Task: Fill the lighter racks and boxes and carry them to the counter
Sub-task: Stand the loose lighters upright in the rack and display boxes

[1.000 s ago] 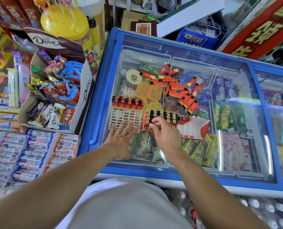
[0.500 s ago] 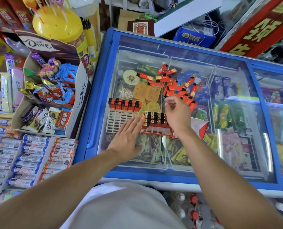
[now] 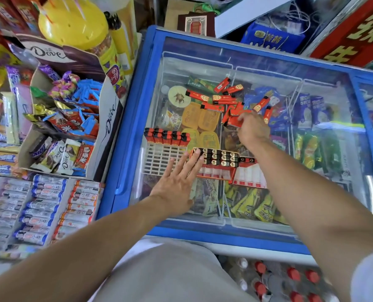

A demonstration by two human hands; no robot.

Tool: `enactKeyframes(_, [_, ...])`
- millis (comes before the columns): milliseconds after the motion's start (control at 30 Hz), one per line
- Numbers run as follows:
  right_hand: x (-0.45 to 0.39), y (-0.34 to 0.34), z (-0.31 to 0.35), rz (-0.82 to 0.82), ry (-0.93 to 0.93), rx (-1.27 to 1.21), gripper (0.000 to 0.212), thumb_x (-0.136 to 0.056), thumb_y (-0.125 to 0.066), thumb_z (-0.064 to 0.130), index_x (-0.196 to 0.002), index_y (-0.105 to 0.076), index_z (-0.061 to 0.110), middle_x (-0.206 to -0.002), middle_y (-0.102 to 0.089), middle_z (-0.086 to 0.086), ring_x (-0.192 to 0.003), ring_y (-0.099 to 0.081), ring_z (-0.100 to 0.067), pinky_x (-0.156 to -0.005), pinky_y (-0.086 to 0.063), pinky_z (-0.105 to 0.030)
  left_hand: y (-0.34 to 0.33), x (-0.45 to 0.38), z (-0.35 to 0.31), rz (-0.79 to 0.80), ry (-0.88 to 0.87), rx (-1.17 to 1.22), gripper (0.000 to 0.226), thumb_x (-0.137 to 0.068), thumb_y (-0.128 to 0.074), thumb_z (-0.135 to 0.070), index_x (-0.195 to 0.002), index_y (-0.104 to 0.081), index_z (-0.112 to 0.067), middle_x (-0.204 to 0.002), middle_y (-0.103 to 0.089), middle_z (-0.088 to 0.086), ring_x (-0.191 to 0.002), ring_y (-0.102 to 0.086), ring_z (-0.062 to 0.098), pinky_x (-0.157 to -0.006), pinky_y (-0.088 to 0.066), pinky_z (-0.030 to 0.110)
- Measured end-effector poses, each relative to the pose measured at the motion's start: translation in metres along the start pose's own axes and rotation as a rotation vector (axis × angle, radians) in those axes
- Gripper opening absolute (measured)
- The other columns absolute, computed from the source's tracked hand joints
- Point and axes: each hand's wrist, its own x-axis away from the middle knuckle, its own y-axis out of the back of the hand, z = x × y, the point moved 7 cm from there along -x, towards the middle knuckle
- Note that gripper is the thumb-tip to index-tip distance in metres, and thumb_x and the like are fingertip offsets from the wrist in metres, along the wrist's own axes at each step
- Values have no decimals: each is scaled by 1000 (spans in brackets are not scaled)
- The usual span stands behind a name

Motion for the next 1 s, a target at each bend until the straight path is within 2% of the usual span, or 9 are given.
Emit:
enactKeyframes(100, [9,19,2,-105,8,-73,38,-86,-77,28,-121,-63,22,-120,-66,-4,-118,-55,-27,-100,-48,-47,0,-1,-2,12,4,42,116,-94,-57,-44,-146,44,-17,-152,53,1,-147,37,28,-125,4,55])
enactKeyframes(167, [28,33,5,-118,8,-352,36,-86,-78,34,-117,-62,25,-113,-68,2,-108,-62,-20,-95,-52,-43,0,0,-2,14,1,64,115,-95,-57,-43,-148,42,-18,-152,52,-1,-147,36,26,-125,4,54])
enactKeyframes(233, [58,48,12,-76,36,-613,31,-83,-80,38,-109,-65,28,-105,-67,11,-97,-64,-9,-88,-53,-32,1,1,0,7,-5,84,111,-96,-55,-45,-149,40,-20,-153,51,-3,-148,36,24,-126,4,53])
enactKeyframes(300, [96,61,17,-43,83,-723,24,-82,-81,39,-102,-70,30,-100,-67,17,-91,-64,-2,-82,-50,-25,2,2,1,-2,-15,98,110,-97,-54,-47,-150,38,-21,-153,51,-5,-148,35,22,-126,4,52])
enactKeyframes(433, [151,58,19,57,133,-712,22,-79,-83,40,-99,-73,39,-98,-65,20,-91,-59,3,-83,-46,-26,3,3,0,-7,-22,154,115,-95,-61,-46,-151,38,-23,-153,50,-9,-149,32,19,-126,4,50])
enactKeyframes(567, [169,41,23,125,152,-657,30,-80,-84,32,-105,-71,40,-106,-67,17,-94,-59,3,-84,-43,-13,4,3,-1,6,-26,177,118,-94,-62,-47,-150,39,-24,-152,52,-11,-149,31,19,-127,4,49])
enactKeyframes(733, [170,23,37,120,165,-508,25,-84,-79,38,-105,-67,33,-91,-68,16,-72,-59,0,-70,-51,-29,5,3,-1,2,-24,180,119,-93,-64,-45,-150,38,-25,-153,50,-10,-152,25,19,-127,2,48])
enactKeyframes(867, [175,19,52,58,289,-396,23,-94,-67,37,-117,-69,31,-109,-67,12,-87,-60,-4,-77,-49,-26,7,3,0,-9,-28,191,117,-94,-64,-43,-151,37,-26,-153,50,-11,-153,20,19,-127,0,46])
enactKeyframes(1000, [176,10,54,-1,302,-366,25,-92,-70,35,-116,-72,28,-101,-62,12,-83,-56,-4,-74,-51,-26,7,4,1,-28,-33,220,116,-93,-64,-41,-153,33,-26,-154,48,-13,-154,17,18,-127,0,45])
